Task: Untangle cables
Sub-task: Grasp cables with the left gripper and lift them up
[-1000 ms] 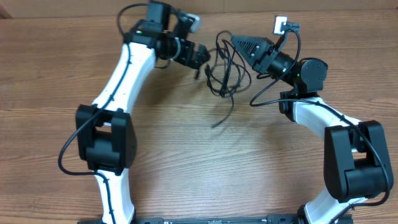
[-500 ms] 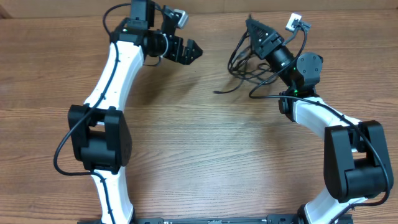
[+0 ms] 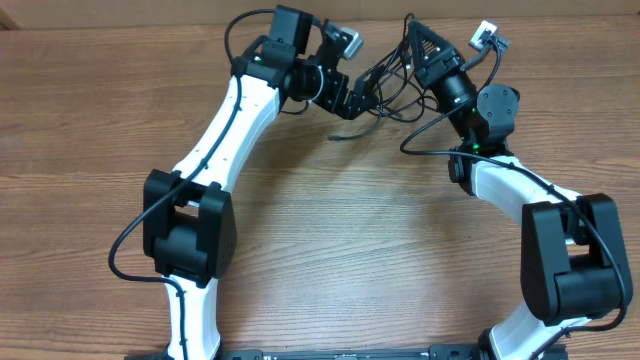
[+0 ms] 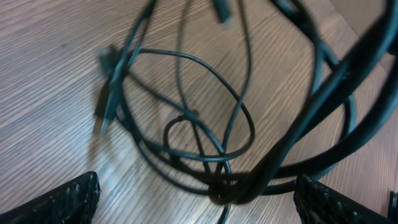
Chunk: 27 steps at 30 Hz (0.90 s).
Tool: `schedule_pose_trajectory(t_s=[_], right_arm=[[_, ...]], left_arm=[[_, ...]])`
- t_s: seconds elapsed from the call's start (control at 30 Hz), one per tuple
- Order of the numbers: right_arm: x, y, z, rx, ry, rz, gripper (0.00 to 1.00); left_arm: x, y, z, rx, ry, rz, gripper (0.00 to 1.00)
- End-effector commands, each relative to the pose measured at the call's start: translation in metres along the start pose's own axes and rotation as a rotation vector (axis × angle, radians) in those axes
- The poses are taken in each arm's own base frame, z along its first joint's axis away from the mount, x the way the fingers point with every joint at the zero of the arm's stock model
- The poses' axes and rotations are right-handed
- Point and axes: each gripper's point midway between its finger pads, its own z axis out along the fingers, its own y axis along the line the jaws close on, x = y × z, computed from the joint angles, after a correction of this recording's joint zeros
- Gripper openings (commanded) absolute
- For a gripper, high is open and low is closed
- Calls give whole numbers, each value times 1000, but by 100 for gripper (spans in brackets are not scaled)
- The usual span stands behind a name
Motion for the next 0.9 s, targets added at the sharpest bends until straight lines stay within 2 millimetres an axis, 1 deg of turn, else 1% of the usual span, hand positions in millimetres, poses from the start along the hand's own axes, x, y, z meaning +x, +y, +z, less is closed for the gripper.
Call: schedule_pose_trajectory(t_s=[0.0,0.17,0.3,0.37,0.43,0.47,0.63,0.73,0.87], right_arm=[[-13,9,1,0,-46,-12,4],[-14,0,0,32,-42,-4,4],[-13,-1,0,35,-40,-2,4],[-13,0,0,34,-41,-3,4],[-13,0,0,31,-38,1,4],[-12,1,0,28,-33,2,4],[-6,4,0,8,2,2,4],[-2,8,0,-9,25,38,4],[5,24,-1,-85,78,35,4]], left_arm=[[-2,-10,2,44,-9,119,99],[0,-21,0,113,-15,266,100],[9,-32,0,167,-1,378,99],[15,-34,4,158,26,430,99],[19,-32,9,118,53,461,100],[19,-31,11,102,62,472,100],[17,-42,18,110,56,535,100],[13,-41,21,79,51,557,100],[10,-26,22,-6,65,563,100]])
